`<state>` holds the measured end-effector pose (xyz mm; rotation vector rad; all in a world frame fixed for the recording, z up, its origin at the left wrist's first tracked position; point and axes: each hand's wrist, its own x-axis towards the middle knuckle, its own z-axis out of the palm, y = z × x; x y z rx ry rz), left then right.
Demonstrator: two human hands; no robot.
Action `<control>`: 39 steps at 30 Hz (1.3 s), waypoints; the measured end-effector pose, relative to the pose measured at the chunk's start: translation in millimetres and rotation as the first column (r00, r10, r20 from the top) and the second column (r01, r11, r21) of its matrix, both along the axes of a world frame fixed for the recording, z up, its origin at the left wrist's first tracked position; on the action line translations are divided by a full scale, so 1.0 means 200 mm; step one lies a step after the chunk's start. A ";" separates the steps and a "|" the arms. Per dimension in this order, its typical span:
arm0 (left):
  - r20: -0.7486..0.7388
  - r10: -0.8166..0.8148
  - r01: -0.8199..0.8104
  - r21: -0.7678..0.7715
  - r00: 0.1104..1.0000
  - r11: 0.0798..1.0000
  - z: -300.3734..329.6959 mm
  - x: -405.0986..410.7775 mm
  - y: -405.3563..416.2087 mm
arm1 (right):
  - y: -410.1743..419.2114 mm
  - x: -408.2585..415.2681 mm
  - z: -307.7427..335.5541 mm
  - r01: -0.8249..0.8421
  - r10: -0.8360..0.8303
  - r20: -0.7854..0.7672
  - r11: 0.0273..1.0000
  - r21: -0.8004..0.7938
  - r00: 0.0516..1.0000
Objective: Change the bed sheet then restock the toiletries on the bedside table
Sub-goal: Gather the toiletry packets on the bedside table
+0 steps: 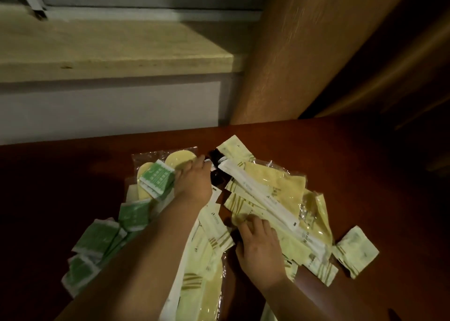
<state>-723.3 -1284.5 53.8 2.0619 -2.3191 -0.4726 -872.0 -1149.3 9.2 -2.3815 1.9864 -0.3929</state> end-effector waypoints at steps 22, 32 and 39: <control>0.137 0.000 0.014 -0.101 0.991 0.995 -0.10 0.08 0.07 | 0.11 0.02 0.09 0.190 -0.235 0.279 0.965 0.179 0.931; -0.817 0.545 -0.004 0.555 0.186 0.832 0.11 0.07 0.30 | -0.22 0.23 0.37 0.133 -0.355 0.781 0.932 0.337 0.513; -0.795 0.602 0.077 0.597 -0.077 0.799 0.11 0.12 0.32 | -0.37 0.36 0.41 0.079 -0.377 0.832 0.922 0.379 0.407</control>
